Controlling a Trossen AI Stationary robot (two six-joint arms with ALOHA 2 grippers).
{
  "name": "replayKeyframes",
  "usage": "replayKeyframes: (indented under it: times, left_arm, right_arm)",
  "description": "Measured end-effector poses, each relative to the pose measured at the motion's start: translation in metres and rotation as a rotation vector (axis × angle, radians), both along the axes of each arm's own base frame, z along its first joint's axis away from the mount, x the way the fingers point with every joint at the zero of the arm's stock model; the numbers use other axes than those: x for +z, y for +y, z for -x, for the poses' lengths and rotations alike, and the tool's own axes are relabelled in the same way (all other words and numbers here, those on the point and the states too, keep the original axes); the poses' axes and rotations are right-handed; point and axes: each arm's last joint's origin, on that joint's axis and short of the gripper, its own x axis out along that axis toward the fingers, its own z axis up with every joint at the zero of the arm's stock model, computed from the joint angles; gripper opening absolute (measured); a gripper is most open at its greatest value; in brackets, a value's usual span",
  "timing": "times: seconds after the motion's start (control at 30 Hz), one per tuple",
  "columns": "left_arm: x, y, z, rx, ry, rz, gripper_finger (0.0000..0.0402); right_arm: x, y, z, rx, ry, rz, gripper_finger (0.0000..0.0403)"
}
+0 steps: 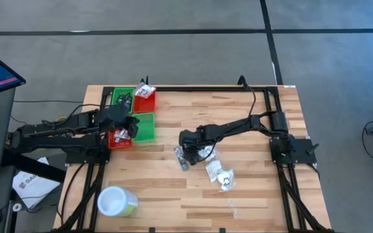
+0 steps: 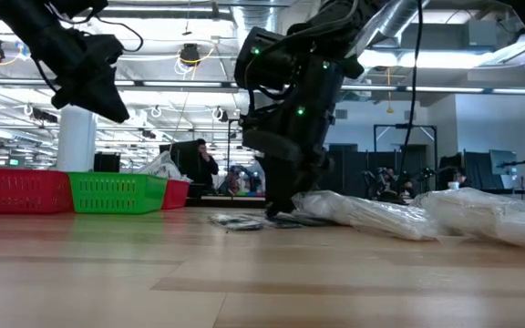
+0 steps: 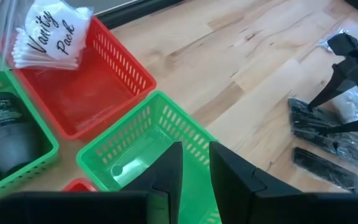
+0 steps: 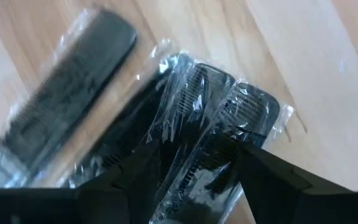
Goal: Pick & Place Travel size toiletries
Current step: Put the black comb into the bottom green bin
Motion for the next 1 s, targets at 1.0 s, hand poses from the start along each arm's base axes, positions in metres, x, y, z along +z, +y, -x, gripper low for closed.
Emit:
replayKeyframes:
  times: [1.0]
  left_arm:
    - [0.001,0.000,-0.001,-0.001,-0.012,-0.002,0.0072]
  right_arm:
    - [-0.003,-0.002,0.002,-0.079,0.071,-0.013,0.0215]
